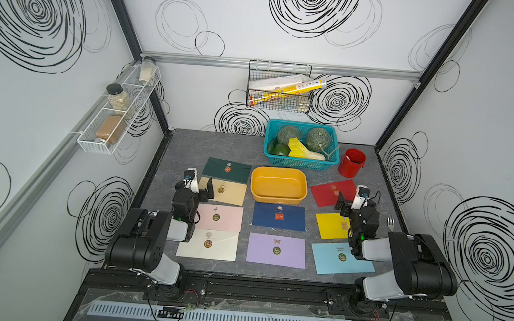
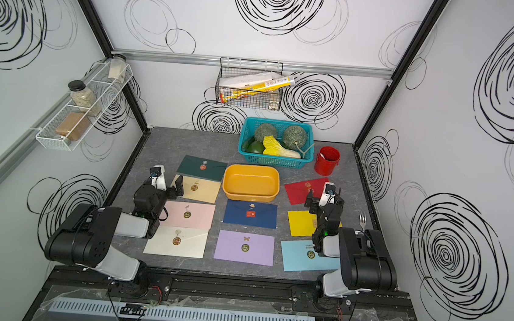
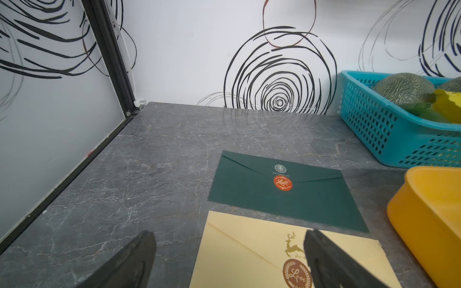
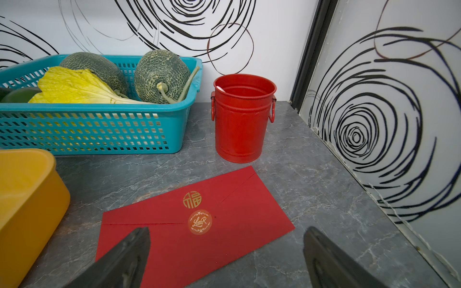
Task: Put the sealed envelopes into the storage box
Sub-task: Pick up the envelope from the center of the board.
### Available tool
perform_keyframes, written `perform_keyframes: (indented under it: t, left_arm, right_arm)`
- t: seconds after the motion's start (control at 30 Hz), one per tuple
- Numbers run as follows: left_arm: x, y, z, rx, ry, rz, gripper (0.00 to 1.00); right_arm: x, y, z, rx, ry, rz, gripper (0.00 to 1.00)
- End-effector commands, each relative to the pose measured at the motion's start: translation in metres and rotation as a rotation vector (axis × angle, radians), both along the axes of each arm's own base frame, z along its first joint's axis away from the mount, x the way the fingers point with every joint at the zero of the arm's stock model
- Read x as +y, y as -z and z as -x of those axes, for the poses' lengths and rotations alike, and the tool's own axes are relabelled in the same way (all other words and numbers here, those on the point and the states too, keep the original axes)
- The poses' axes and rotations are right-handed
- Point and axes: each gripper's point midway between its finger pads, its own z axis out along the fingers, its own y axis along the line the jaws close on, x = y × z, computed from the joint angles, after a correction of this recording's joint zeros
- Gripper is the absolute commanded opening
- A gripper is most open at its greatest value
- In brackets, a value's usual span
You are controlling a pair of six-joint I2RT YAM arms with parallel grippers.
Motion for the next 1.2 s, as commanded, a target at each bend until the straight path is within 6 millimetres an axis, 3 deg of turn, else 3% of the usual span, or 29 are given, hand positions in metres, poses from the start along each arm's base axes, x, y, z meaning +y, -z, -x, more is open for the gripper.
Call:
perform_keyframes:
  t: [0.0, 0.1, 0.2, 0.23, 0.27, 0.33, 0.4, 0.5, 0.6, 0.67, 0.7, 0.73, 0.8, 0.87, 0.97, 1.03, 1.17]
  left_arm:
    - [0.001, -0.012, -0.001, -0.048, 0.002, -0.003, 0.99]
    - [0.001, -0.011, -0.001, -0.044, 0.001, -0.003, 0.99]
    - [0.002, -0.008, -0.006, -0.028, 0.013, 0.006, 0.99]
    - [0.001, -0.008, -0.004, -0.018, 0.019, 0.007, 0.99]
    - [-0.001, -0.009, -0.005, -0.021, 0.014, 0.001, 0.99]
    - [0.012, -0.028, -0.001, -0.082, -0.097, 0.001, 0.99]
    - [0.028, -0.045, -0.003, 0.007, -0.197, 0.045, 0.99]
    - [0.03, -0.064, 0.01, 0.195, -0.347, 0.078, 0.99]
    - [-0.006, -0.06, 0.031, 0.391, -0.239, 0.224, 0.99]
    - [-0.033, -0.043, 0.048, 0.493, -0.116, 0.372, 0.99]
    - [-0.037, -0.036, 0.054, 0.526, -0.087, 0.433, 0.99]
    - [-0.038, -0.024, 0.063, 0.573, -0.073, 0.543, 0.99]
    - [-0.059, -0.018, 0.076, 0.65, 0.028, 0.715, 0.99]
    - [-0.082, -0.025, 0.093, 0.702, 0.029, 0.654, 0.99]
    - [-0.129, -0.037, 0.13, 0.742, 0.044, 0.541, 0.99]
    - [-0.146, -0.017, 0.162, 0.863, 0.037, 0.492, 0.99]
    - [-0.183, 0.011, 0.2, 0.959, 0.144, 0.392, 0.99]
  right_arm:
    - [-0.001, -0.01, -0.002, -0.034, 0.004, -0.002, 1.0]
    - [0.001, -0.007, -0.006, -0.016, -0.002, 0.0, 1.0]
    - [0.015, -0.01, -0.014, 0.005, -0.091, 0.015, 1.0]
    - [0.018, -0.022, -0.026, 0.004, -0.104, 0.024, 1.0]
    - [0.021, -0.021, -0.04, 0.132, -0.125, 0.022, 1.0]
    - [0.026, -0.051, -0.062, 0.163, -0.124, -0.051, 1.0]
    - [0.036, -0.065, -0.059, 0.204, -0.098, -0.138, 1.0]
    - [0.077, -0.059, -0.03, 0.293, -0.127, -0.225, 1.0]
    - [0.129, -0.027, 0.007, 0.504, -0.184, -0.25, 1.0]
    - [0.158, -0.01, 0.046, 0.649, -0.206, -0.169, 0.98]
    - [0.166, -0.007, 0.062, 0.694, -0.215, -0.146, 0.97]
    - [0.169, -0.004, 0.081, 0.753, -0.208, -0.15, 0.96]
    - [0.179, -0.003, 0.11, 0.845, -0.238, -0.211, 0.97]
    - [0.187, -0.002, 0.136, 0.919, -0.251, -0.248, 1.0]
    - [0.201, 0.022, 0.179, 1.065, -0.279, -0.295, 1.0]
    - [0.205, 0.039, 0.203, 1.135, -0.277, -0.306, 1.0]
    - [0.214, 0.053, 0.218, 1.172, -0.294, -0.362, 1.0]
